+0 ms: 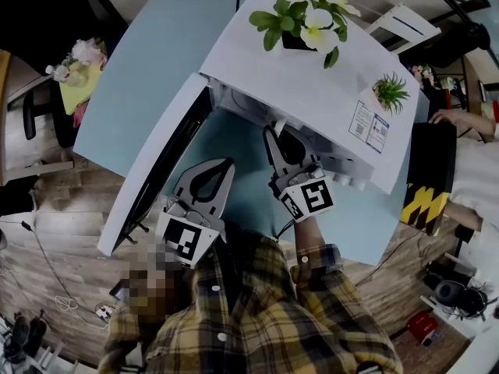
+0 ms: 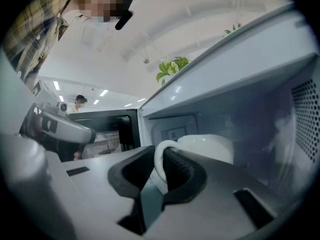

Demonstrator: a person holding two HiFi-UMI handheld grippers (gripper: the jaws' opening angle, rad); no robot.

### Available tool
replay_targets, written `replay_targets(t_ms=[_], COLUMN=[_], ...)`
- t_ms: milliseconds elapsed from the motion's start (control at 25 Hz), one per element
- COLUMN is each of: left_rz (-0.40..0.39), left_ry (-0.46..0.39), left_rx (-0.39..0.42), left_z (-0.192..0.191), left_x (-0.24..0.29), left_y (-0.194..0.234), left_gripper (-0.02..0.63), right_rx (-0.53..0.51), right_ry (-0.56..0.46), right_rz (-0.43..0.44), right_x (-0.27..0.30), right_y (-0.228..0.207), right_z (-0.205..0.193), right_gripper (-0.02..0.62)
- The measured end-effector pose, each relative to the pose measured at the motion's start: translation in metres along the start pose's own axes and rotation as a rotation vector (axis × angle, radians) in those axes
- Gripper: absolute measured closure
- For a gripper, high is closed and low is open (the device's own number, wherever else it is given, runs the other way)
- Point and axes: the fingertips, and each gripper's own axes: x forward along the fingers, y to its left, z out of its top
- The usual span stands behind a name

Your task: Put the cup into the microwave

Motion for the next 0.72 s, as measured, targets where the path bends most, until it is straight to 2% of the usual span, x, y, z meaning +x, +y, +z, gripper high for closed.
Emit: replay_targets(t_ms=[720], left_rz=[0.015], left_ry=[-0.015], left_rx=[0.006], left_z=[-0.001], left_x=[-0.007], left_y=[0.001], left_gripper=[0.615], right_rx=[-0.082], right_ry=[-0.009], right_rz=[-0.093], right_x=[0.022], right_y=[-0.018], right_z=[-0.011], right_gripper=[0.54])
